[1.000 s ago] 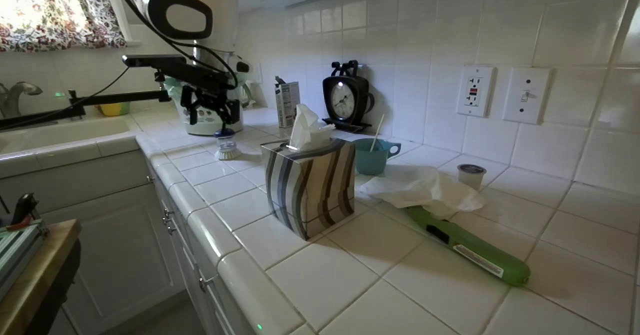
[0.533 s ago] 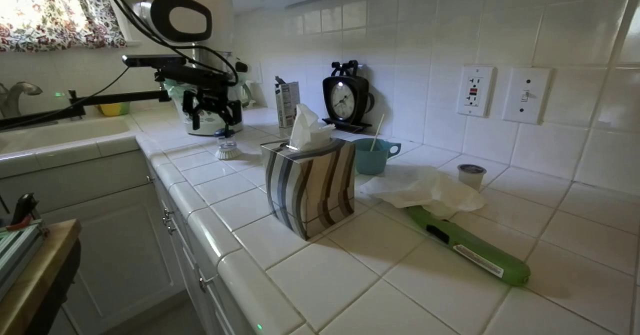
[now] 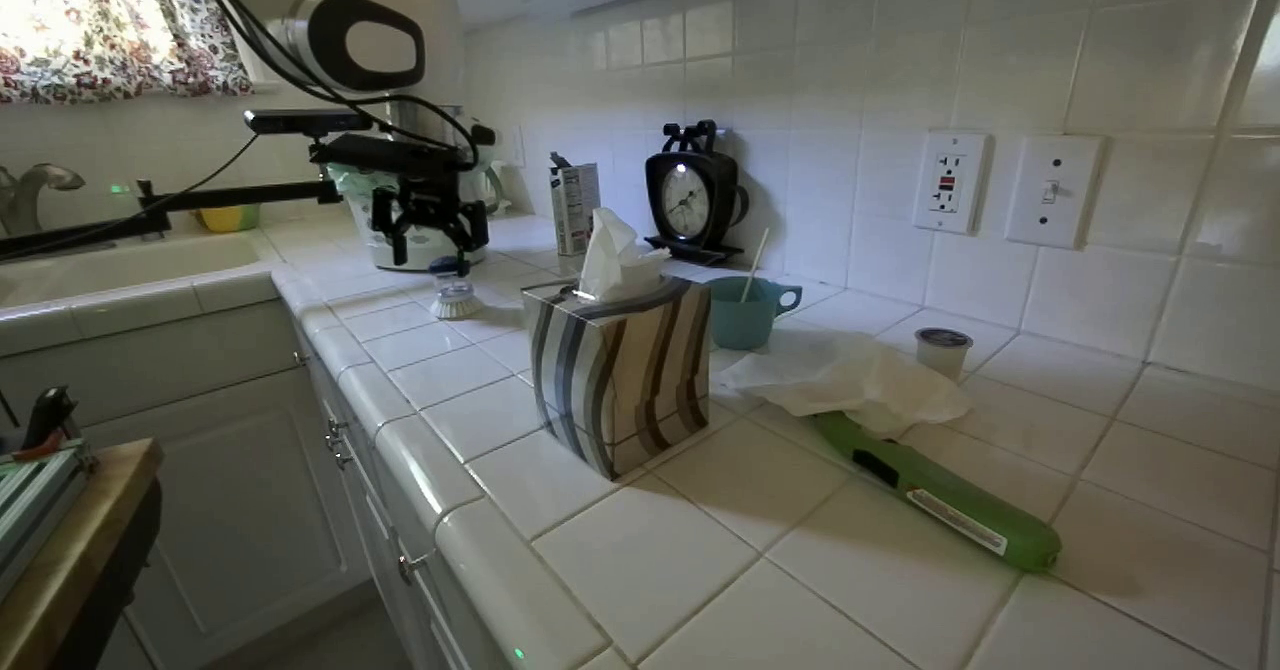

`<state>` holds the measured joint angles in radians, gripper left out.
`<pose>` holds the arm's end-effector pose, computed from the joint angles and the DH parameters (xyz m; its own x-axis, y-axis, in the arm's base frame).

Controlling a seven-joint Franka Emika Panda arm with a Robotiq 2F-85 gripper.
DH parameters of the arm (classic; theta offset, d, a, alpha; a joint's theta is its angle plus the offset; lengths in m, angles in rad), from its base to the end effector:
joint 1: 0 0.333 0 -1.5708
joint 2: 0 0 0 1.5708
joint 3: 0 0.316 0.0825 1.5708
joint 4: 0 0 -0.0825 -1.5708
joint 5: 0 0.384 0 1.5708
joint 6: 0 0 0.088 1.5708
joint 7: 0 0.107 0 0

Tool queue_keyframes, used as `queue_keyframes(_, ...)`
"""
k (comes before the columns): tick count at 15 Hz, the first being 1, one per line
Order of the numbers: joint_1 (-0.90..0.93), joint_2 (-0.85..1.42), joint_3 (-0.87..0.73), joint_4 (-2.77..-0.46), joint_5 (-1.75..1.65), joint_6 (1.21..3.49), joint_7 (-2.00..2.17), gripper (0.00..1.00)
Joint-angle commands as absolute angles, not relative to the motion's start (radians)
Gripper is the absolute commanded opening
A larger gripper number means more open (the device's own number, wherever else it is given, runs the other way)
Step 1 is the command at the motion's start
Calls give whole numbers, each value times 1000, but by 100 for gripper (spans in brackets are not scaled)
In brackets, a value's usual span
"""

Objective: Open the left door of the top cabinet then pick up the blush and put it in the cabinet

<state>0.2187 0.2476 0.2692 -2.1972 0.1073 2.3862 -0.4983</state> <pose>0.4849 0.2582 0.2706 0.6224 0.7826 0.0134 0.7756 -0.6143 -0.1454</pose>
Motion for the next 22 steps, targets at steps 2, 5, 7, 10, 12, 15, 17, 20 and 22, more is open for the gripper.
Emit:
queue_keyframes(2,221,298,270,-2169,42,2434,-446,100)
queue_keyframes(5,222,317,267,-2157,11,2457,-425,100)
queue_keyframes(7,222,326,268,-2148,-5,2466,-414,100)
queue_keyframes(10,223,331,266,-2138,-27,2470,-402,100)
queue_keyframes(12,224,331,265,-2135,-39,2470,-393,74)
queue_keyframes(15,222,328,267,-2137,-45,2470,-389,48)
queue_keyframes(17,221,325,268,-2140,-42,2471,-390,36)
queue_keyframes(20,219,322,270,-2141,-38,2466,-393,34)
queue_keyframes(22,217,314,273,-2152,-28,2458,-392,34)
